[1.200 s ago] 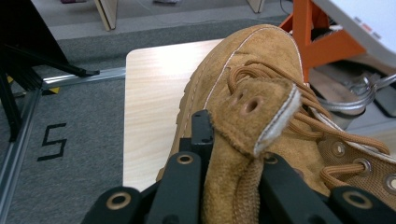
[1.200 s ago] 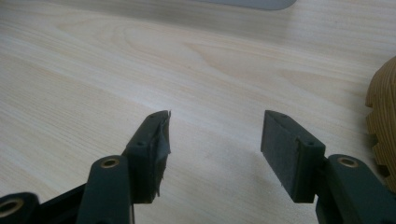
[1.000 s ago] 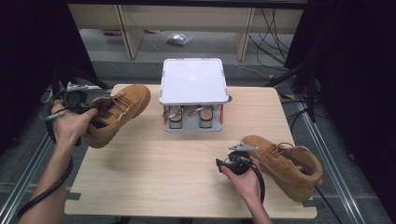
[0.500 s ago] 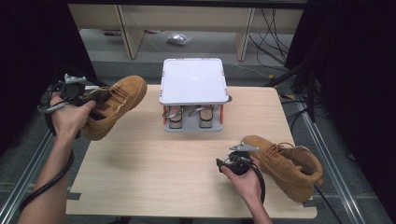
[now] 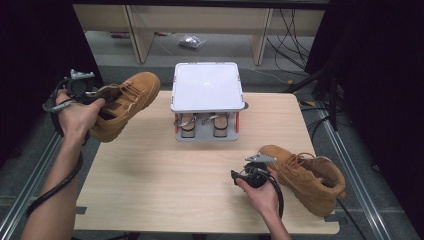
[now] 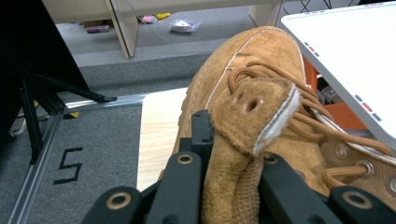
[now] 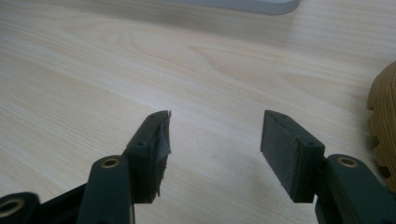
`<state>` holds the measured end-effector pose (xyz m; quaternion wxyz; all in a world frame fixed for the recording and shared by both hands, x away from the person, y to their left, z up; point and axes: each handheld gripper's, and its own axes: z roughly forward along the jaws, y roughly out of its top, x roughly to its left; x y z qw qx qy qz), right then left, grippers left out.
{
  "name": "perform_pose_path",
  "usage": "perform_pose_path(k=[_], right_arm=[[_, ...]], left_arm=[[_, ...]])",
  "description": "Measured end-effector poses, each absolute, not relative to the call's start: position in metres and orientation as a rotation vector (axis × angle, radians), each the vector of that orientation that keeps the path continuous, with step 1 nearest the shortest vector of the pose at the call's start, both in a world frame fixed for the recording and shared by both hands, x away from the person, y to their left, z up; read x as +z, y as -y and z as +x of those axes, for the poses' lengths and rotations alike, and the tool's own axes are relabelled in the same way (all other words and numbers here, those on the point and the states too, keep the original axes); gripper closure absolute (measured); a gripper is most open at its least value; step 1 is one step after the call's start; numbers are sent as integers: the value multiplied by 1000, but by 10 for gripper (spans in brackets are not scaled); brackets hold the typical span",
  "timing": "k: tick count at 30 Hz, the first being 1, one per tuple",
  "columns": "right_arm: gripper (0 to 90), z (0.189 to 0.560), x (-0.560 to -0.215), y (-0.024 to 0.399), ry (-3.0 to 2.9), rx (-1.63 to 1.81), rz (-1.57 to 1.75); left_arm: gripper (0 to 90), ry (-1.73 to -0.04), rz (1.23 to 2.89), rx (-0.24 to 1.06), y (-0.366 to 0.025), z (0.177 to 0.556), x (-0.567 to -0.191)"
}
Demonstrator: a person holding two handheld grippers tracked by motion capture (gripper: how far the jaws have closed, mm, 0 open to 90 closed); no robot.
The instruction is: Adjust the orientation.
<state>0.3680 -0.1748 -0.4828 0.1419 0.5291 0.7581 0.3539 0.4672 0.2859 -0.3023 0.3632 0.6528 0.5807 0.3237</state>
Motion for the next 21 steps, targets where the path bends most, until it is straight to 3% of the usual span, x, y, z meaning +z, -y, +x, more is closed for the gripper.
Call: perform_pose_path(k=[21], right_arm=[[432,368,-484,175,-2191,1020,1491]], left_arm=[[846,-1465,1679,856,-261,484,-275]])
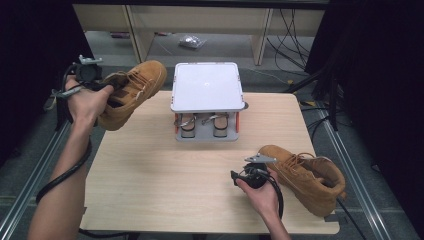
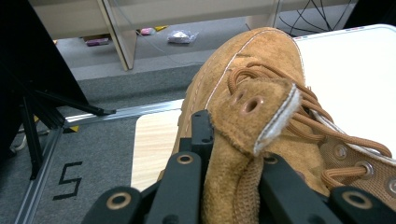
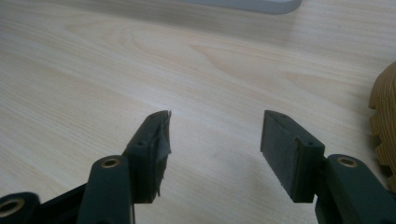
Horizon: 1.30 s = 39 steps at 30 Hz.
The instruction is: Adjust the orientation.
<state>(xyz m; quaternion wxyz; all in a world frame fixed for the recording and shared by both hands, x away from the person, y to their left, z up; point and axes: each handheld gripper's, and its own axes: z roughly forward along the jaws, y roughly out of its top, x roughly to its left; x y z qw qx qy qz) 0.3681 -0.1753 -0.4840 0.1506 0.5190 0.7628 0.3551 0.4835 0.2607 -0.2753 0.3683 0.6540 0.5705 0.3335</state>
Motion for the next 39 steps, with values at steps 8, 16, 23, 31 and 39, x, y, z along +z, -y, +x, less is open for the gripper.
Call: perform_pose_path(k=[8,16,23,31,39], right_arm=[[432,368,-485,175,-2191,1027,1485],[432,368,-486,175,-2194,1029,1479],[432,367,-486,174,-2173,1016,1516],[432,367,-485,175,-2178,1041,1503],[431,363,-483,172,-2182,1020,1564]], left_arm=[[846,-1453,1687,851,-251,488,-269],[846,-1442,1686,851,-243,492,-259],[845,-1426,1688,846,-233,496,-253],[844,-1416,1696,839,-222,501,-250],[844,-1384,1714,843,-213,506,-244]])
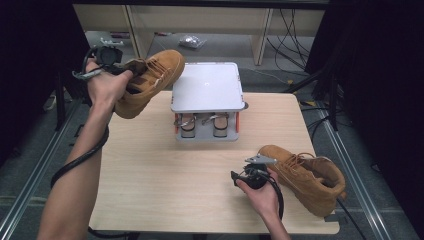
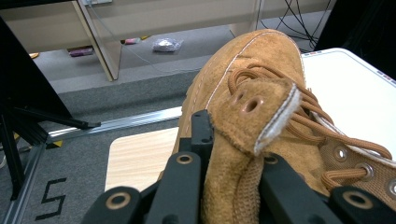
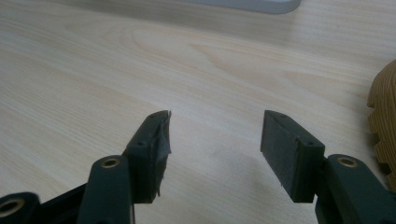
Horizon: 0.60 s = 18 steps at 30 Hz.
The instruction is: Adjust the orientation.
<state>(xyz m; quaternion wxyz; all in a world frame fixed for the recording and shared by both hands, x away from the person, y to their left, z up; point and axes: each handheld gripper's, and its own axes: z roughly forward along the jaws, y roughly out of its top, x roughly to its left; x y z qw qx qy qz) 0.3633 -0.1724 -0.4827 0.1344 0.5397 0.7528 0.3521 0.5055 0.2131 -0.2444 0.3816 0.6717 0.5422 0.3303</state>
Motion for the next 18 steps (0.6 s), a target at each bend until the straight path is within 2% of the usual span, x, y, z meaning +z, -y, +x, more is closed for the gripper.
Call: perform_pose_path(k=[18], right_arm=[[431,365,-484,175,-2179,1060,1511]], left_arm=[[843,-1405,1718,797,-190,524,-243]])
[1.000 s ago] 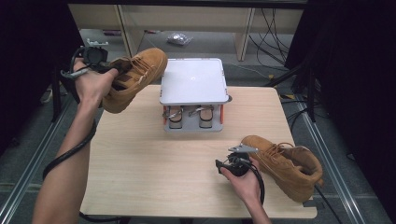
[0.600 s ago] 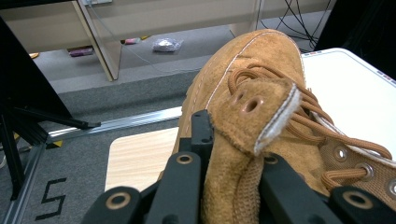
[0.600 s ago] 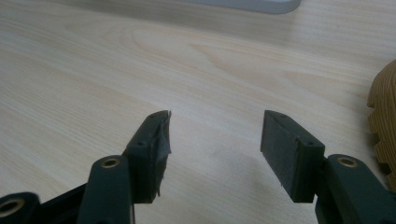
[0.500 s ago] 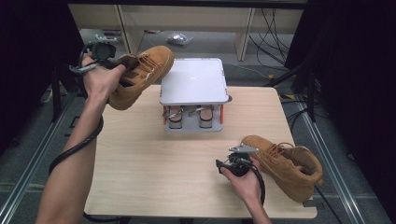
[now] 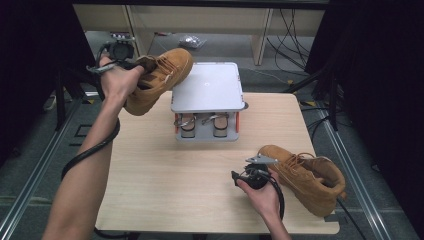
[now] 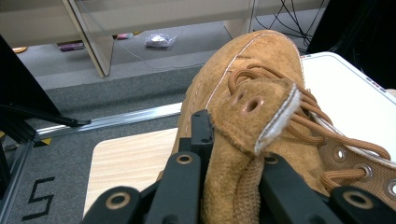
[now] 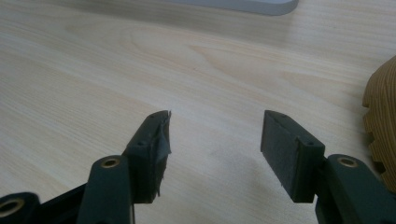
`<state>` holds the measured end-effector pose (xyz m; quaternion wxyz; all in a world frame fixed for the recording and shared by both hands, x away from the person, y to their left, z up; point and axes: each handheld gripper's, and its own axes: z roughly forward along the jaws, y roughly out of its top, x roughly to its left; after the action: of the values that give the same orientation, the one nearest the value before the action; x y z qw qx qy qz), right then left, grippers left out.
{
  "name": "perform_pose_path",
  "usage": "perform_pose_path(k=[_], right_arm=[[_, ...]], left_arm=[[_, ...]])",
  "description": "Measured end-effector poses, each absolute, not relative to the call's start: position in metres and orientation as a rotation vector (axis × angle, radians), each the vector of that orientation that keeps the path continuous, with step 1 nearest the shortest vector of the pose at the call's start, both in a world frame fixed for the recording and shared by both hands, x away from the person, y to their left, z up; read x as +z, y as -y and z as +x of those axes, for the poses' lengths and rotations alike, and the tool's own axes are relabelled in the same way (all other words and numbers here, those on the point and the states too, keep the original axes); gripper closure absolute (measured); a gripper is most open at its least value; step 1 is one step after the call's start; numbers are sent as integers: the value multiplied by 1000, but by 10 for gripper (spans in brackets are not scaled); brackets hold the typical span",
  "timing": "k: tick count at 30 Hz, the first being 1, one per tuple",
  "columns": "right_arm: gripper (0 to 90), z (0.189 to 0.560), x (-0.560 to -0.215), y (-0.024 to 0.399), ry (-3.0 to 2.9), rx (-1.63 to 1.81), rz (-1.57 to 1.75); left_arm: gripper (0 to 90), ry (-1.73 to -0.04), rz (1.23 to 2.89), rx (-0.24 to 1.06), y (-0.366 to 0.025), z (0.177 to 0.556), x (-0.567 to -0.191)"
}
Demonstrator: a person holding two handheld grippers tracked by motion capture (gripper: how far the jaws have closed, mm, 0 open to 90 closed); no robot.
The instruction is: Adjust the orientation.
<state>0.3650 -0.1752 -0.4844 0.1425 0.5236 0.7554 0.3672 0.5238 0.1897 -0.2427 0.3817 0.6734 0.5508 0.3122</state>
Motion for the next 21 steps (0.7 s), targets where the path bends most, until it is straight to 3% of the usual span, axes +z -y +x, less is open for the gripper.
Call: perform_pose_path(k=[21], right_arm=[[431,365,-484,178,-2176,1058,1496]], left_arm=[[842,-1363,1726,768,-162,532,-229]])
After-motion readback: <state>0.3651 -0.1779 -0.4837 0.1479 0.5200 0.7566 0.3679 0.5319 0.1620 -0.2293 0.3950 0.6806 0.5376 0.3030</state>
